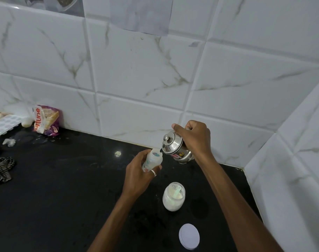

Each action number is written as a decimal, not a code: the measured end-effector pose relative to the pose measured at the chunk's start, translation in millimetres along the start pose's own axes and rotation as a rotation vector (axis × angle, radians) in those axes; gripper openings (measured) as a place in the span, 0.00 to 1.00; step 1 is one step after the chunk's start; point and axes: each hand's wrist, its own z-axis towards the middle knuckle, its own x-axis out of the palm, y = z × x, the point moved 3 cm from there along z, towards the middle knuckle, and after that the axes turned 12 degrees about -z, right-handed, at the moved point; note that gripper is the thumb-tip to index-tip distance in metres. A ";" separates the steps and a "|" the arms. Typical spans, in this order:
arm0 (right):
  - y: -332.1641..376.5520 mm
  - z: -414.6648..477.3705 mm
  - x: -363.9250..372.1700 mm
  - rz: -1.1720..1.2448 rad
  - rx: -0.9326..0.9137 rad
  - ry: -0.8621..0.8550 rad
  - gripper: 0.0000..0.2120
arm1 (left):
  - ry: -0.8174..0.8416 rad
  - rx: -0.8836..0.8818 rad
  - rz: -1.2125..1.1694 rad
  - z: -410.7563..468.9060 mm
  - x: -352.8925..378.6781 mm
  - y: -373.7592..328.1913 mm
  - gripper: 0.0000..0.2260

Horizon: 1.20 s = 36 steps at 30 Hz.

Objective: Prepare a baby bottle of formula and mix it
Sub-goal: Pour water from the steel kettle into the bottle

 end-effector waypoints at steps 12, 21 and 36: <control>2.7 3.9 1.4 -0.013 -0.005 -0.003 0.26 | -0.009 -0.017 -0.005 0.5 -0.1 1.5 0.25; 4.5 6.3 2.5 -0.018 -0.019 0.003 0.26 | -0.006 -0.010 0.007 1.9 -0.7 5.9 0.26; 9.5 11.7 -1.0 -0.059 -0.030 -0.002 0.25 | -0.001 -0.021 -0.016 0.8 -0.6 1.0 0.25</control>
